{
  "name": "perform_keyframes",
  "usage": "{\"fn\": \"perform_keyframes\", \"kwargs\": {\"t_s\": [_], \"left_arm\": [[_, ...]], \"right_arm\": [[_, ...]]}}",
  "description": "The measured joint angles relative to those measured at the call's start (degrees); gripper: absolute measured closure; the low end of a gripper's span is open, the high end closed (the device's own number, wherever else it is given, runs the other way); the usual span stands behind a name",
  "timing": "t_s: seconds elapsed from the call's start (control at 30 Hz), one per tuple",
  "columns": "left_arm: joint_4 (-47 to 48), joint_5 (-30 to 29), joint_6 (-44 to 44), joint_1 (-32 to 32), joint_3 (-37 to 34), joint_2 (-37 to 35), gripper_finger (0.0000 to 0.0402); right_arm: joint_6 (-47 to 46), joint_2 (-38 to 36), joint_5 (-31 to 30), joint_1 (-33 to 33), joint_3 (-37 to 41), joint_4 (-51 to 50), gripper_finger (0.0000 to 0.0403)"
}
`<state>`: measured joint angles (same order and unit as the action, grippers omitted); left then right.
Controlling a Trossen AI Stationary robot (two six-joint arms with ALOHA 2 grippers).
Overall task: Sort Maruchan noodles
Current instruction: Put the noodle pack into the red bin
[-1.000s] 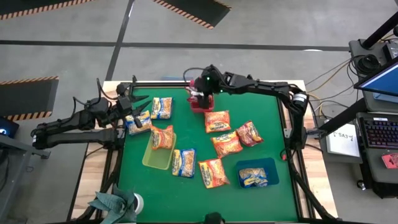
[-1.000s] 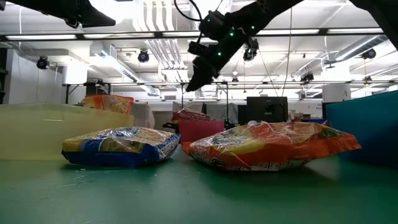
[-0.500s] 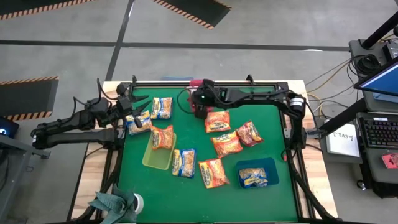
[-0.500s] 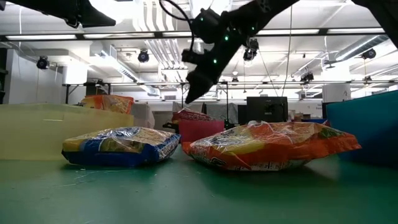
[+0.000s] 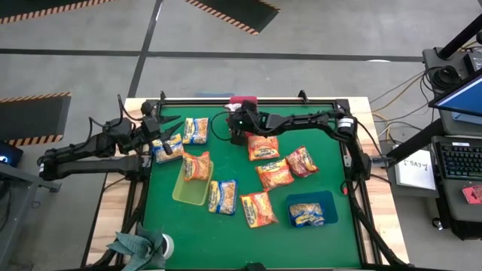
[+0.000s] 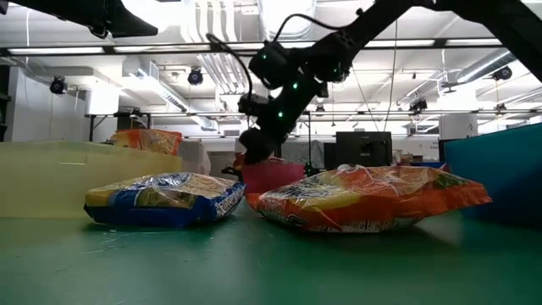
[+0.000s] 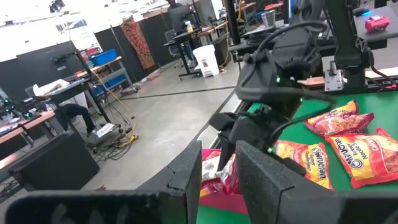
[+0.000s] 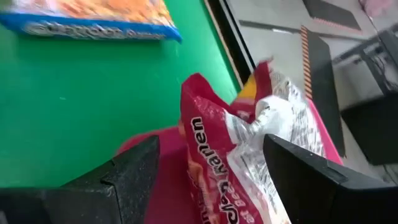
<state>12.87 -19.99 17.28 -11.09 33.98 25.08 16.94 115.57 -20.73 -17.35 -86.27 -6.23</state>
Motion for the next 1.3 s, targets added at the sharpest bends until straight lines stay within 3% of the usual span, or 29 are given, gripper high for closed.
{"fn": "perform_keyframes", "kwargs": {"t_s": [0.17, 0.3, 0.7, 1.1, 1.3], "left_arm": [[0.0, 0.0, 0.0, 0.0, 0.0, 0.0, 0.0320], [0.0, 0.0, 0.0, 0.0, 0.0, 0.0, 0.0320], [0.0, 0.0, 0.0, 0.0, 0.0, 0.0, 0.0320], [0.0, 0.0, 0.0, 0.0, 0.0, 0.0, 0.0320], [0.0, 0.0, 0.0, 0.0, 0.0, -0.1, 0.0320]], "right_arm": [[-1.3, 1.1, -0.7, -0.7, -0.8, -0.4, 0.0145], [-3.6, 1.1, -0.5, -1.2, -1.2, -0.7, 0.0182], [-7.5, 0.8, 3.6, -2.6, -1.4, -1.0, 0.0384], [-21.6, -6.2, 4.9, -3.4, -1.0, 0.8, 0.0394], [-33.3, -7.3, 7.7, -5.1, 6.3, 17.2, 0.0394]]}}
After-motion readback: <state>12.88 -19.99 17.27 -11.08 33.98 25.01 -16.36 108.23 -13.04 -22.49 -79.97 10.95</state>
